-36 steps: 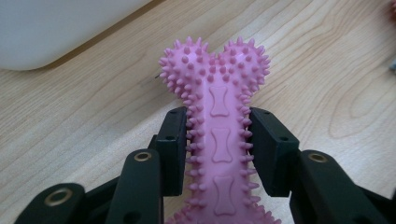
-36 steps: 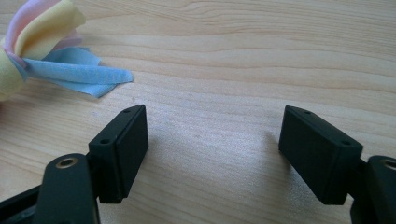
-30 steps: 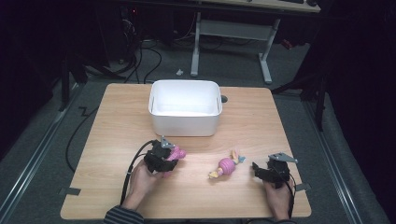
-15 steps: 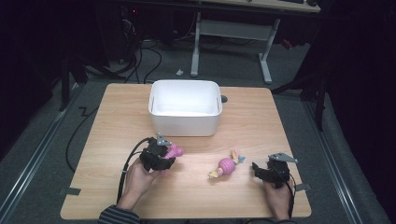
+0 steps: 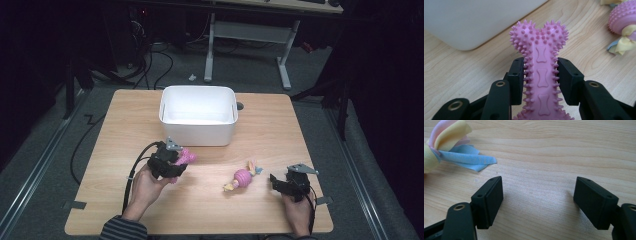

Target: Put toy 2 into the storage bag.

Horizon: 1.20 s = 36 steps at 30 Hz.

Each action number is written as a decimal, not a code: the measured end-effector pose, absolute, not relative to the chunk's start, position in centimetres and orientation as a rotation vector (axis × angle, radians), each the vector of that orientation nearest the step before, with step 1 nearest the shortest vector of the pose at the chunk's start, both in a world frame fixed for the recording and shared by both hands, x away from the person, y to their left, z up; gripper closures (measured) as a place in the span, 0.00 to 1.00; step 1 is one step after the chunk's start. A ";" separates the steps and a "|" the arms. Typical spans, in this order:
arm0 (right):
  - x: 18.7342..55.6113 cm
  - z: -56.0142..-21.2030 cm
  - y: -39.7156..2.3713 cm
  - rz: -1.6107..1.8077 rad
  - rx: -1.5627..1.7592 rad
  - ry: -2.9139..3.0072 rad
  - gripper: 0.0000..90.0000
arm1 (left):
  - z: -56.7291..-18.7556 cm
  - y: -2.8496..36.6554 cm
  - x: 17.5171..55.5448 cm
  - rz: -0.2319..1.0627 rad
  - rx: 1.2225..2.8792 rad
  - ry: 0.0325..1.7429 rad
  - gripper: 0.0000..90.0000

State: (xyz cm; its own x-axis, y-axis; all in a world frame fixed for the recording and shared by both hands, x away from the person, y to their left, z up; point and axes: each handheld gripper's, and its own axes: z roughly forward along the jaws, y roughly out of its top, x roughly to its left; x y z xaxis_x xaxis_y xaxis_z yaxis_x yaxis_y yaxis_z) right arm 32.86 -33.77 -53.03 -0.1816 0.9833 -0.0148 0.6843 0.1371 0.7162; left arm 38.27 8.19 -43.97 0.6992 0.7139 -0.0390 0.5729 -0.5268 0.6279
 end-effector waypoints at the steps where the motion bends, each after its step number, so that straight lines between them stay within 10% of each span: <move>1: 32.9 -53.0 -33.8 0.800 1.593 1.930 0.26 | -43.9 8.2 38.3 0.290 2.282 0.978 0.65; 36: 32.9 -53.0 -33.8 0.800 1.586 1.939 0.26 | -34.4 7.8 44.5 0.320 2.246 0.931 0.65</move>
State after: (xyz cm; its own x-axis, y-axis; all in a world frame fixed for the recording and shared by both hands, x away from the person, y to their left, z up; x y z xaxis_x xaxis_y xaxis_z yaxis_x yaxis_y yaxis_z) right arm 32.86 -33.75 -53.03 -0.1907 0.9815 -0.0177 0.6832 0.1456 0.7156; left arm 44.51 7.85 -34.44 0.7143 0.6992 -0.0297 0.5333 -0.5165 0.6699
